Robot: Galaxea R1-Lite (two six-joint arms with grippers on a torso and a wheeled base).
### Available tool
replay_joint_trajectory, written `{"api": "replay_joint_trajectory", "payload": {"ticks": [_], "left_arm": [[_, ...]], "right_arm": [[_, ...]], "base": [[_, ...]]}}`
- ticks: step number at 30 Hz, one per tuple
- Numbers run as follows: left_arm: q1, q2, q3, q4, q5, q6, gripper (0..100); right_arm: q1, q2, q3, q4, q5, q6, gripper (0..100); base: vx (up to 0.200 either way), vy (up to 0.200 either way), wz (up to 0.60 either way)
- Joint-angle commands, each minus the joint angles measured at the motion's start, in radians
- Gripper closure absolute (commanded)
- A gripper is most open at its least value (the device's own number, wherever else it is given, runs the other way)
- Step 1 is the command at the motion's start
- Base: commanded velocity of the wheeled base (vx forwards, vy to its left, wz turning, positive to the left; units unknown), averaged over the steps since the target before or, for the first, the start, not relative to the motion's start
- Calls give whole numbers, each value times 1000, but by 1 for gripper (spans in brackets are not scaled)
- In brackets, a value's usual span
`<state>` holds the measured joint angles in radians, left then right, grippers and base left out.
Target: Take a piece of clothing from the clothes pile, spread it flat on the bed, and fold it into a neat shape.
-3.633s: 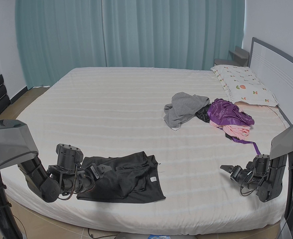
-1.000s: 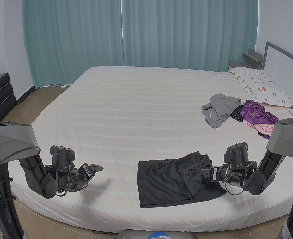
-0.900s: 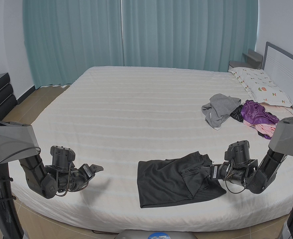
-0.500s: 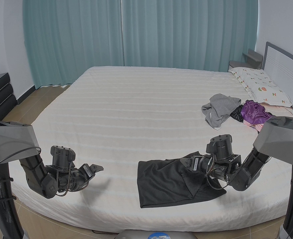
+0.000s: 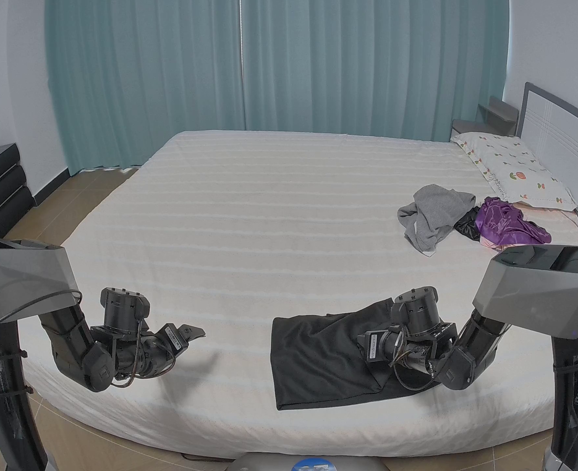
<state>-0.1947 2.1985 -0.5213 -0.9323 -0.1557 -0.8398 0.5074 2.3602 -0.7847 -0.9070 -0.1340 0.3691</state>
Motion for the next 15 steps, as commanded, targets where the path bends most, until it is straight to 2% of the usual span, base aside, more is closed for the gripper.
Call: {"api": "replay_joint_trajectory", "payload": {"ticks": [1, 7, 15], "left_arm": [[0, 3, 1, 0, -1, 1, 0], [0, 3, 3, 0, -1, 1, 0], [0, 3, 3, 0, -1, 1, 0]], "right_arm": [[-4, 1, 18, -1, -1, -13, 100], [-23, -53, 67, -6, -35, -21, 100], [-90, -236, 301, -15, -25, -32, 100]], "base": [[0, 0, 0], [0, 0, 0], [0, 0, 0]]}}
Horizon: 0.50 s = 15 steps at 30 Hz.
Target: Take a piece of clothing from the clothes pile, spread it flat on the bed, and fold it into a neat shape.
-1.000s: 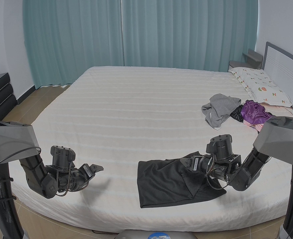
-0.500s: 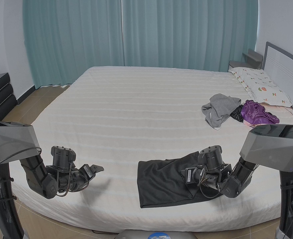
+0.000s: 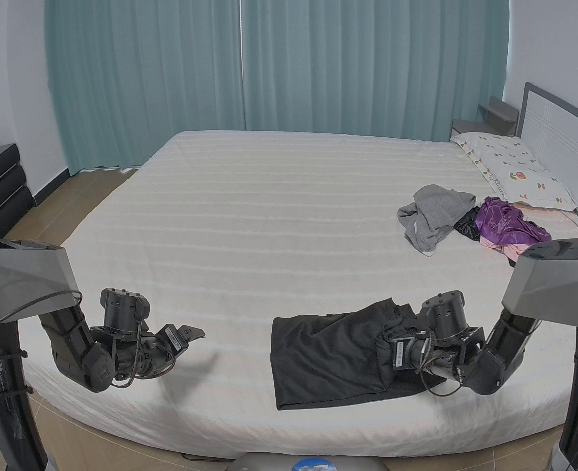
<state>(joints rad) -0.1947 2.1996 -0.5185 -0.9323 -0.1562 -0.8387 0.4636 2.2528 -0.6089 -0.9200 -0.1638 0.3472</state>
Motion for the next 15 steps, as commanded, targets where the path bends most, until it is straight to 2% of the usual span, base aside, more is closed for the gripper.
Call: {"api": "replay_joint_trajectory", "payload": {"ticks": [1, 6, 12, 13, 15], "left_arm": [[0, 2, 2, 0, 0, 0, 0], [0, 2, 0, 0, 0, 0, 0], [0, 2, 3, 0, 1, 0, 0], [0, 2, 3, 0, 1, 0, 0], [0, 2, 3, 0, 1, 0, 0]], "right_arm": [[-57, -144, 149, -2, 4, -17, 100], [-86, -194, 247, -2, 32, -44, 100], [-175, -200, 314, -3, 49, -128, 100], [-181, -202, 319, -3, 52, -142, 0], [-195, -210, 324, -2, 61, -162, 0]], "base": [[0, 0, 0], [0, 0, 0], [0, 0, 0], [0, 0, 0], [0, 0, 0]]}}
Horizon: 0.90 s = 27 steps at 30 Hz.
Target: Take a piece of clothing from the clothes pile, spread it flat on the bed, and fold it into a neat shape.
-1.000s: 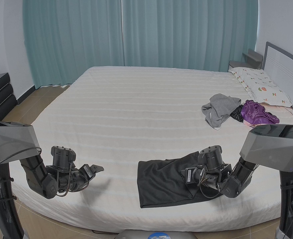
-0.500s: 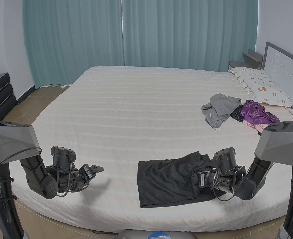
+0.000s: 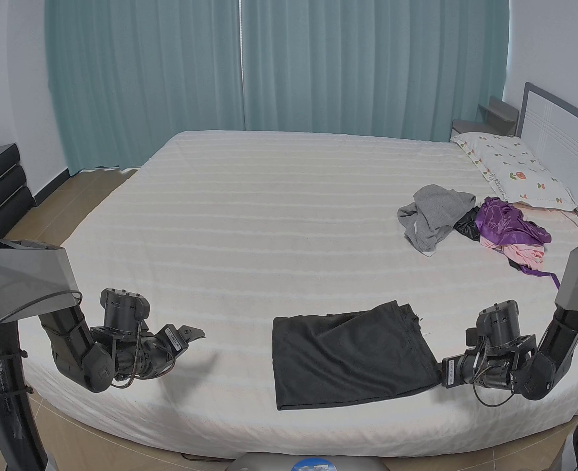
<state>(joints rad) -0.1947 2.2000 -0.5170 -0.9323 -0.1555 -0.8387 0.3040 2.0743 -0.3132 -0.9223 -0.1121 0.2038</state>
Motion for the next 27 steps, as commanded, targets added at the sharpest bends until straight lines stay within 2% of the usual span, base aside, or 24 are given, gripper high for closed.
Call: {"api": "replay_joint_trajectory", "payload": {"ticks": [1, 6, 7, 11, 14, 21, 27], "left_arm": [[0, 1, 2, 0, 1, 0, 0], [0, 1, 3, 0, 1, 0, 0], [0, 1, 2, 0, 2, 0, 0], [0, 4, 2, -6, 11, 0, 0], [0, 18, 6, -36, 22, 0, 0], [-6, 24, 22, -71, 33, -2, 0], [-6, 26, 25, -72, 33, 3, 0]], "right_arm": [[-40, -36, 31, 0, 17, -20, 0], [-62, -62, 20, -1, 48, -14, 0], [-65, -68, 6, -1, 124, 8, 0], [-66, -28, -18, -1, 258, 85, 0], [-72, 21, -46, -1, 315, 108, 0], [-100, 145, -155, -1, 338, 109, 0], [-123, 168, -159, -1, 341, 98, 0]], "base": [[0, 0, 0], [0, 0, 0], [0, 0, 0], [0, 0, 0], [0, 0, 0], [0, 0, 0], [0, 0, 0]]}}
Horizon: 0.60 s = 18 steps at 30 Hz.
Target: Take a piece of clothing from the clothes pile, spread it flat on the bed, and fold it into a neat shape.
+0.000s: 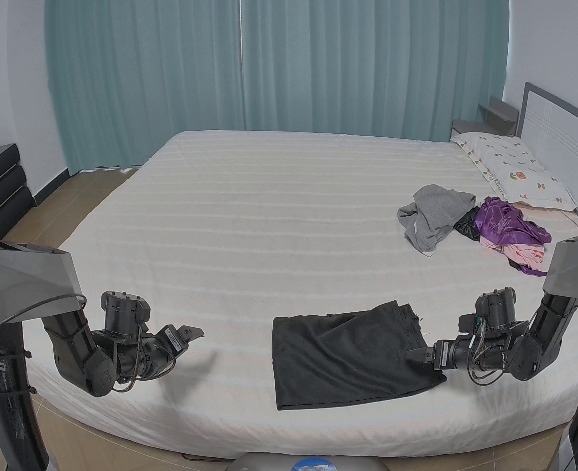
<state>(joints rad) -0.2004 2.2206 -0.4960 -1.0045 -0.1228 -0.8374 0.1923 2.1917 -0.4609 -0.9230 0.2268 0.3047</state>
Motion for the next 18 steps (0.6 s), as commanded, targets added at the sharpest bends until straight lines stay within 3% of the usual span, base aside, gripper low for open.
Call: {"api": "replay_joint_trajectory", "payload": {"ticks": [1, 3, 4, 10, 18], "left_arm": [[-1, 5, 4, 0, 0, 4, 0], [-1, 5, 4, 0, 0, 4, 0], [-1, 5, 4, 0, 0, 4, 0], [-1, 11, 4, 0, 0, 14, 0], [-1, 13, 2, 0, 2, 18, 0]], "right_arm": [[-11, 62, -9, 0, 6, -4, 0], [-11, 60, -4, 0, 12, -10, 0], [-11, 53, 5, 0, 16, -27, 100], [-50, 8, 57, 0, 16, -139, 100], [-54, -41, 113, 0, 16, -193, 100]], "base": [[0, 0, 0], [0, 0, 0], [0, 0, 0], [0, 0, 0], [0, 0, 0]]}}
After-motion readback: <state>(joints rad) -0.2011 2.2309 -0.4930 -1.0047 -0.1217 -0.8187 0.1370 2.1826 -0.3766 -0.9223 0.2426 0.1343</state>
